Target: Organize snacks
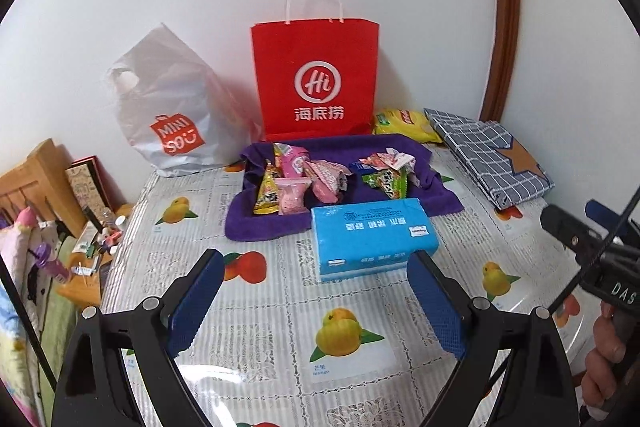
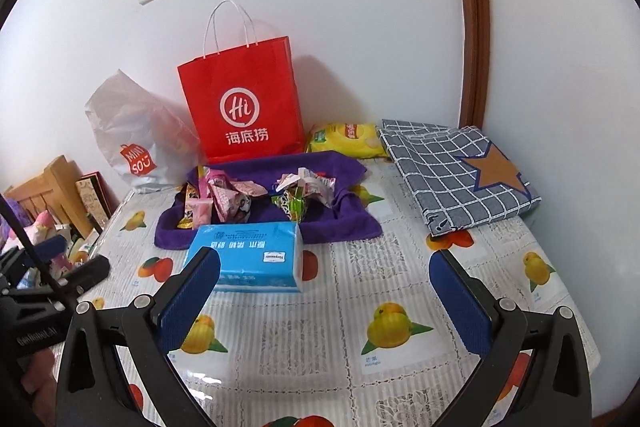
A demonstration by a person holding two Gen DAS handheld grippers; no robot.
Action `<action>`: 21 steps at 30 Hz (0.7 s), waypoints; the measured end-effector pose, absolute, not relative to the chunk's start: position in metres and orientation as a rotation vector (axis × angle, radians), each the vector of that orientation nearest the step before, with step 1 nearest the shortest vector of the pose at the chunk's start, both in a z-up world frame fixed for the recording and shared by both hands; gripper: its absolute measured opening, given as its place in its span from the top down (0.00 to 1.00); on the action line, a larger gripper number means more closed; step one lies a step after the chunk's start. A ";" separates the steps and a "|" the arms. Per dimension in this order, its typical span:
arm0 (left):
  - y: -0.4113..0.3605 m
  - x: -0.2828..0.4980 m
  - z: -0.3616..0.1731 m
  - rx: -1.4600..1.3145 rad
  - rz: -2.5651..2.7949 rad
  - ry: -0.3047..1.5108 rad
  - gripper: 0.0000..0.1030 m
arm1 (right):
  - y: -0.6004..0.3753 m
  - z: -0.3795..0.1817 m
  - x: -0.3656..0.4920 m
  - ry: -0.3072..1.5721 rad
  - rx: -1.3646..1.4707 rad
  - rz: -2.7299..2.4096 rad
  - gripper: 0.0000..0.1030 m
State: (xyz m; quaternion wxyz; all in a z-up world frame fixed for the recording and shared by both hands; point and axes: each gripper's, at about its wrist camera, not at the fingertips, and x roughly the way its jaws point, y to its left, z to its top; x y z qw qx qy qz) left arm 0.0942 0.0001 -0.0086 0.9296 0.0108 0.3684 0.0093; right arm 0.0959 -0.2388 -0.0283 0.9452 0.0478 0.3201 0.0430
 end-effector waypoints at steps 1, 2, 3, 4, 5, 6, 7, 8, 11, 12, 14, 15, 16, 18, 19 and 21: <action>0.002 0.093 -0.007 0.018 0.023 0.753 0.10 | -0.238 -0.028 0.094 0.651 0.091 0.087 0.00; 0.003 0.092 -0.006 0.015 0.026 0.752 0.10 | -0.238 -0.028 0.093 0.649 0.089 0.090 0.00; 0.004 0.090 -0.005 0.015 0.029 0.750 0.10 | -0.239 -0.027 0.092 0.648 0.088 0.092 0.00; 0.005 0.089 -0.004 0.014 0.033 0.749 0.10 | -0.239 -0.027 0.091 0.648 0.087 0.092 0.00; 0.005 0.088 -0.003 0.014 0.038 0.746 0.10 | -0.239 -0.026 0.090 0.649 0.085 0.091 0.00; 0.006 0.087 -0.003 0.013 0.042 0.744 0.10 | -0.239 -0.025 0.090 0.649 0.084 0.089 0.00; 0.007 0.086 -0.002 0.012 0.044 0.743 0.10 | -0.240 -0.025 0.089 0.651 0.085 0.086 0.00; 0.008 0.085 -0.001 0.010 0.046 0.742 0.10 | -0.241 -0.025 0.090 0.652 0.085 0.087 0.00; 0.010 0.085 -0.001 0.004 0.048 0.741 0.10 | -0.240 -0.025 0.089 0.654 0.083 0.084 0.00; 0.010 0.084 0.000 0.003 0.050 0.741 0.10 | -0.241 -0.025 0.088 0.655 0.081 0.081 0.00; 0.011 0.084 0.000 0.002 0.051 0.741 0.10 | -0.240 -0.025 0.087 0.656 0.078 0.082 0.00; 0.011 0.083 0.000 0.003 0.052 0.739 0.10 | -0.240 -0.025 0.087 0.657 0.078 0.082 0.00; 0.011 0.082 0.001 0.004 0.053 0.739 0.10 | -0.240 -0.025 0.087 0.657 0.079 0.081 0.00; 0.011 0.081 0.002 0.004 0.051 0.738 0.10 | -0.238 -0.024 0.086 0.654 0.079 0.084 0.00; 0.011 0.081 0.002 0.003 0.049 0.738 0.10 | -0.238 -0.024 0.086 0.655 0.079 0.085 0.00; 0.012 0.080 0.003 0.004 0.049 0.735 0.10 | -0.238 -0.024 0.085 0.654 0.078 0.088 0.00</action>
